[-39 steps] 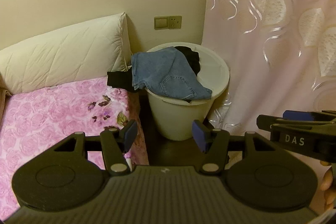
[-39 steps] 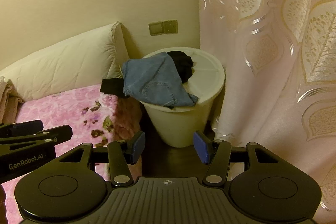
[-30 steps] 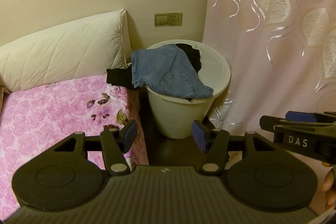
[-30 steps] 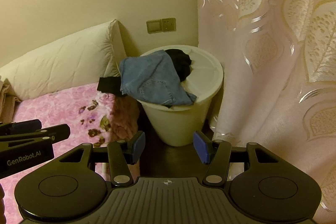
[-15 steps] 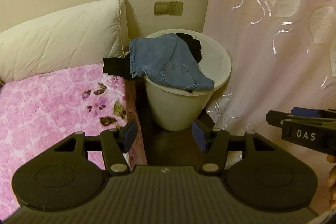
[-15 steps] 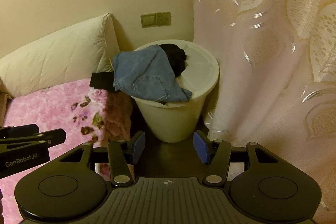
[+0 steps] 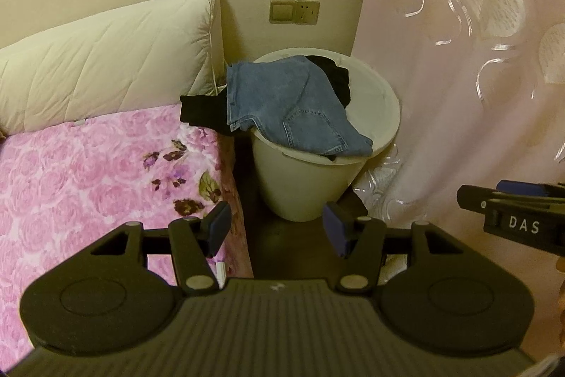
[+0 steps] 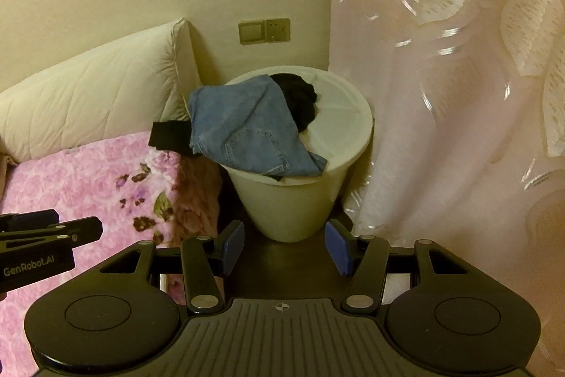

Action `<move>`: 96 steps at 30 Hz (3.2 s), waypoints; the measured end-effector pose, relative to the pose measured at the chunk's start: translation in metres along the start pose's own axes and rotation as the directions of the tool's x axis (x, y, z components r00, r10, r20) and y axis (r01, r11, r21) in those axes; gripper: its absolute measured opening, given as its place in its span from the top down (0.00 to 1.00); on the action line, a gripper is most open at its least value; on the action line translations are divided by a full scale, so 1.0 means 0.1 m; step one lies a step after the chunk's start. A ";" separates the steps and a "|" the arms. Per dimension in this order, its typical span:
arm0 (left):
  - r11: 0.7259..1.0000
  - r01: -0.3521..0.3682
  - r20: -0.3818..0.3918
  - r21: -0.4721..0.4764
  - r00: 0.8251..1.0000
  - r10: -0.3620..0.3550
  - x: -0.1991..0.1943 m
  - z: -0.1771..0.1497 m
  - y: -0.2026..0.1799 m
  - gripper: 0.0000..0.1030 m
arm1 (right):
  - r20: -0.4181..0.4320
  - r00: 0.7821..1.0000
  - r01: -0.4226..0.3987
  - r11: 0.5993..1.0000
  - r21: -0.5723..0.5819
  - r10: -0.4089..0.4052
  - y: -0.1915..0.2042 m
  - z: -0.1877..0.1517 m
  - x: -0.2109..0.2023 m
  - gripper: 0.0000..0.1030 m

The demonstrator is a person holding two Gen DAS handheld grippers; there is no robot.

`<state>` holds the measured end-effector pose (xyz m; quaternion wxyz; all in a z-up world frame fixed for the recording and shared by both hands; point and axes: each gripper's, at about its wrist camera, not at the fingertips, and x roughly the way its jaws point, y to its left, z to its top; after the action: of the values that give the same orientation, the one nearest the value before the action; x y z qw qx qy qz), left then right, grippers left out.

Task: Fold clothes
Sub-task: 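Move both grippers toward the blue jeans on the white bin, then grasp the blue jeans with both grippers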

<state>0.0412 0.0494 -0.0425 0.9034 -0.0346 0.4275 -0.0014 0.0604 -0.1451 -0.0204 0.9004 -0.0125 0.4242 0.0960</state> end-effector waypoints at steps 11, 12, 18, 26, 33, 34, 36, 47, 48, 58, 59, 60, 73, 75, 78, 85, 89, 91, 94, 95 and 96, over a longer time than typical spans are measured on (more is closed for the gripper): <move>1.000 0.005 0.003 0.012 1.000 -0.005 0.02 0.14 0.08 0.48 | 0.002 1.000 -0.010 1.000 0.001 0.010 0.14 0.19 0.10 0.47; 1.000 0.005 0.004 0.015 1.000 -0.005 0.02 0.15 0.08 0.48 | 0.004 1.000 -0.010 1.000 0.003 0.010 0.15 0.20 0.10 0.47; 1.000 0.008 0.003 0.023 1.000 -0.008 0.05 0.20 0.07 0.48 | 0.013 1.000 -0.009 1.000 0.011 0.009 0.15 0.22 0.10 0.47; 1.000 0.004 -0.003 0.027 1.000 -0.004 0.10 0.25 0.05 0.48 | 0.021 1.000 -0.008 1.000 0.015 0.008 0.07 0.24 0.10 0.47; 1.000 -0.009 -0.027 -0.001 1.000 0.009 0.18 0.25 0.14 0.48 | 0.053 0.998 -0.029 0.999 -0.024 0.030 0.02 0.23 0.13 0.47; 1.000 -0.012 -0.030 -0.006 0.999 0.011 0.19 0.25 0.16 0.48 | 0.056 0.998 -0.030 0.999 -0.032 0.032 0.01 0.23 0.15 0.47; 1.000 -0.015 -0.039 -0.015 0.999 0.015 0.22 0.24 0.19 0.49 | 0.055 0.998 -0.034 0.999 -0.036 0.036 -0.02 0.22 0.19 0.47; 0.997 0.012 -0.087 -0.075 0.996 -0.019 0.67 0.34 0.25 0.51 | 0.007 0.996 -0.093 0.995 -0.026 0.093 -0.30 0.33 0.68 0.47; 0.996 0.015 -0.093 -0.084 0.995 -0.023 0.74 0.37 0.24 0.51 | -0.002 0.996 -0.094 0.995 -0.030 0.094 -0.32 0.36 0.76 0.47; 0.985 0.001 -0.173 -0.174 0.984 -0.032 1.72 0.79 0.26 0.51 | -0.116 0.983 -0.150 0.984 -0.091 0.139 -0.45 0.80 1.75 0.47; 0.983 -0.002 -0.186 -0.184 0.982 -0.033 1.85 0.83 0.26 0.51 | -0.131 0.981 -0.156 0.983 -0.093 0.143 -0.47 0.84 1.86 0.47; 0.981 -0.005 -0.198 -0.194 0.980 -0.034 1.98 0.87 0.27 0.51 | -0.147 0.979 -0.158 0.983 -0.095 0.143 -0.49 0.88 1.99 0.47; 0.942 -0.022 -0.271 -0.336 0.960 -0.074 3.42 1.02 0.47 0.51 | -0.285 0.943 -0.216 0.968 -0.126 0.173 -0.54 1.18 3.41 0.47; 0.933 -0.025 -0.266 -0.359 0.961 -0.077 3.58 1.02 0.50 0.50 | -0.289 0.937 -0.236 0.966 -0.103 0.198 -0.55 1.22 3.59 0.47; 0.915 -0.019 -0.248 -0.402 0.965 -0.089 3.80 1.06 0.56 0.49 | -0.292 0.927 -0.260 0.965 -0.048 0.235 -0.59 1.29 3.88 0.47; 0.833 0.058 -0.177 -0.551 0.967 -0.185 4.23 1.13 0.71 0.43 | -0.284 0.918 -0.266 0.961 0.077 0.277 -0.70 1.38 4.48 0.47; 0.768 0.112 -0.132 -0.631 0.960 -0.248 4.42 1.09 0.78 0.41 | -0.273 0.902 -0.302 0.940 0.156 0.335 -0.74 1.42 4.73 0.46; 0.715 0.155 -0.088 -0.682 0.953 -0.291 4.48 1.06 0.82 0.41 | -0.267 0.894 -0.316 0.928 0.198 0.361 -0.75 1.44 4.81 0.46; 0.709 0.195 -0.048 -0.678 0.950 -0.308 4.47 1.11 0.80 0.57 | -0.253 0.881 -0.352 0.912 0.210 0.399 -0.75 1.49 4.86 0.53; 0.724 0.205 -0.039 -0.658 0.951 -0.306 4.45 1.15 0.78 0.65 | -0.240 0.875 -0.385 0.905 0.183 0.421 -0.75 1.50 4.83 0.66; 0.769 0.212 -0.035 -0.603 0.956 -0.290 4.41 1.22 0.73 0.71 | -0.234 0.858 -0.431 0.888 0.160 0.458 -0.74 1.51 4.81 0.88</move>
<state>0.4134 0.1156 -0.3109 0.8097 -0.3719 0.4539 0.0092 0.4881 -0.1239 -0.2964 0.7883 0.1188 0.5365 0.2769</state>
